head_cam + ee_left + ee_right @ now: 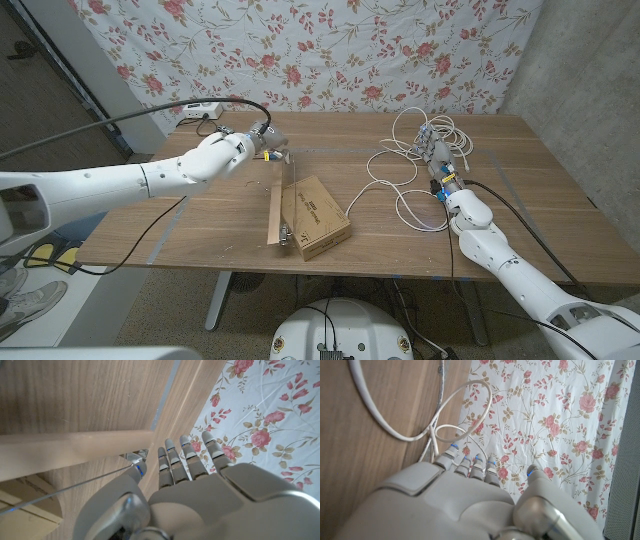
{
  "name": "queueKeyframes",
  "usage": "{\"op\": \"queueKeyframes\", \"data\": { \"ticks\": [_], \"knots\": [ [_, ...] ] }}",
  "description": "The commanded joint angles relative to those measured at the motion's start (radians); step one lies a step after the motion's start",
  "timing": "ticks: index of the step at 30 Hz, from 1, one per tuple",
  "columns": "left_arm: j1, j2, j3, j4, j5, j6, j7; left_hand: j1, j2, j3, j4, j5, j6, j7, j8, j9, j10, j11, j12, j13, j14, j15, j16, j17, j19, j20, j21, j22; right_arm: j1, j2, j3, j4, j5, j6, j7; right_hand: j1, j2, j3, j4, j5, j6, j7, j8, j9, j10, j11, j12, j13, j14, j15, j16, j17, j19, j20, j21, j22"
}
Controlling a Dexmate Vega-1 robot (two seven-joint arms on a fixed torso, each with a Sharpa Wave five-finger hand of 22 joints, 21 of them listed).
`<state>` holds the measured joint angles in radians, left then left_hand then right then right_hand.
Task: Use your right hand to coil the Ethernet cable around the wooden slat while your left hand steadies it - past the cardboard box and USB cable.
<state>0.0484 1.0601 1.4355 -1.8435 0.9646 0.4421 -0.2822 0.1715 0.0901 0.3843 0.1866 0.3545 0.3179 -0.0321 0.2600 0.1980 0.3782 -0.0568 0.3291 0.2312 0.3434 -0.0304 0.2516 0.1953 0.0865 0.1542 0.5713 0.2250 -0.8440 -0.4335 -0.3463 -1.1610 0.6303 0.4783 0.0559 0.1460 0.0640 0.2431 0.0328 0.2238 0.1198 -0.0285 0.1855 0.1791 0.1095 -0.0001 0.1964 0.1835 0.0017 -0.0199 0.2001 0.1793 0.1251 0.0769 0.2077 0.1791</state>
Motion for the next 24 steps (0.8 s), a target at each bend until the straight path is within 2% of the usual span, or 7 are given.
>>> {"op": "queueKeyframes", "data": {
  "ticks": [1, 4, 6, 8, 14, 18, 24],
  "knots": [
    [0.013, 0.062, -0.121, -0.051, -0.337, -0.049, 0.085, -0.087, -0.125, -0.111, -0.023, 0.003, -0.024, 0.008, -0.029, -0.001, -0.018, 0.018, -0.022, 0.001, -0.022, 0.026, -0.023, -0.002, -0.032, 0.017, -0.033, -0.024, 0.021, 0.005, -0.004, 0.030, -0.005, -0.008, 0.001, 0.003, 0.004, 0.002, -0.004, 0.007, 0.006, 0.000, 0.007, 0.003, 0.000, -0.005, 0.002, 0.005, 0.009, -0.004, 0.000, 0.001, 0.007, 0.005, 0.005, 0.003],
    [-0.034, 0.064, -0.114, -0.034, -0.359, -0.135, 0.002, -0.075, -0.240, -0.199, -0.063, 0.009, -0.148, 0.004, -0.072, -0.002, -0.112, 0.016, -0.070, 0.007, -0.111, 0.043, -0.055, -0.004, -0.062, 0.017, -0.075, -0.033, 0.025, 0.010, -0.004, 0.039, -0.001, -0.005, 0.006, 0.004, 0.005, 0.003, -0.005, 0.006, 0.007, 0.001, 0.007, 0.003, 0.000, -0.005, 0.002, 0.005, 0.009, -0.004, 0.000, 0.001, 0.007, 0.004, 0.005, 0.003],
    [-0.068, 0.053, -0.097, -0.025, -0.334, -0.173, -0.067, -0.019, -0.261, -0.230, -0.100, 0.012, -0.240, -0.009, -0.079, -0.003, -0.183, 0.015, -0.098, 0.009, -0.165, 0.047, -0.063, -0.005, -0.088, 0.023, -0.101, -0.033, 0.026, 0.011, -0.004, 0.042, -0.002, -0.005, 0.005, 0.005, 0.005, 0.003, -0.005, 0.006, 0.007, 0.001, 0.007, 0.003, 0.000, -0.004, 0.002, 0.005, 0.008, -0.005, -0.001, 0.001, 0.008, 0.004, 0.005, 0.003],
    [-0.097, 0.042, -0.077, -0.018, -0.291, -0.209, -0.116, 0.047, -0.264, -0.251, -0.141, 0.011, -0.315, -0.024, -0.080, -0.005, -0.247, 0.023, -0.117, 0.012, -0.249, 0.061, -0.075, -0.006, -0.116, 0.031, -0.125, -0.033, 0.027, 0.014, -0.001, 0.046, 0.001, -0.002, 0.005, 0.005, 0.005, 0.003, -0.005, 0.006, 0.006, 0.001, 0.006, 0.003, 0.000, -0.005, 0.001, 0.005, 0.009, -0.005, -0.001, 0.001, 0.007, 0.004, 0.005, 0.003],
    [-0.162, 0.006, 0.012, -0.042, -0.004, -0.258, -0.241, 0.244, -0.268, -0.310, -0.263, 0.049, -0.513, -0.036, -0.085, -0.006, -0.397, -0.029, -0.137, 0.005, -0.393, 0.082, -0.076, -0.011, -0.132, 0.043, -0.166, -0.032, 0.021, 0.015, 0.005, 0.048, 0.008, 0.004, 0.004, 0.005, 0.006, 0.004, -0.006, 0.006, 0.005, 0.003, 0.006, 0.003, 0.000, -0.004, 0.001, 0.006, 0.009, -0.004, -0.002, 0.001, 0.007, 0.003, 0.004, 0.003],
    [-0.191, -0.023, 0.069, -0.044, 0.178, -0.305, -0.283, 0.314, -0.262, -0.336, -0.304, 0.075, -0.602, -0.033, -0.084, -0.005, -0.465, -0.036, -0.139, 0.001, -0.447, 0.097, -0.076, -0.012, -0.144, 0.040, -0.183, -0.030, 0.019, 0.019, 0.009, 0.057, 0.014, 0.015, 0.012, 0.005, 0.006, 0.004, -0.006, 0.006, 0.006, 0.002, 0.006, 0.003, 0.000, -0.003, 0.001, 0.006, 0.009, -0.005, -0.002, 0.002, 0.008, 0.003, 0.004, 0.003],
    [-0.205, -0.029, 0.126, -0.039, 0.376, -0.352, -0.185, 0.410, -0.243, -0.353, -0.339, 0.110, -0.687, -0.039, -0.082, -0.004, -0.559, -0.033, -0.143, -0.001, -0.518, 0.105, -0.078, -0.015, -0.165, 0.030, -0.204, -0.029, 0.007, 0.020, 0.016, 0.055, 0.021, 0.024, 0.008, 0.005, 0.006, 0.003, -0.006, 0.006, 0.006, 0.003, 0.006, 0.003, 0.001, -0.002, 0.001, 0.006, 0.010, -0.004, -0.002, 0.002, 0.009, 0.002, 0.005, 0.003]
  ]
}}
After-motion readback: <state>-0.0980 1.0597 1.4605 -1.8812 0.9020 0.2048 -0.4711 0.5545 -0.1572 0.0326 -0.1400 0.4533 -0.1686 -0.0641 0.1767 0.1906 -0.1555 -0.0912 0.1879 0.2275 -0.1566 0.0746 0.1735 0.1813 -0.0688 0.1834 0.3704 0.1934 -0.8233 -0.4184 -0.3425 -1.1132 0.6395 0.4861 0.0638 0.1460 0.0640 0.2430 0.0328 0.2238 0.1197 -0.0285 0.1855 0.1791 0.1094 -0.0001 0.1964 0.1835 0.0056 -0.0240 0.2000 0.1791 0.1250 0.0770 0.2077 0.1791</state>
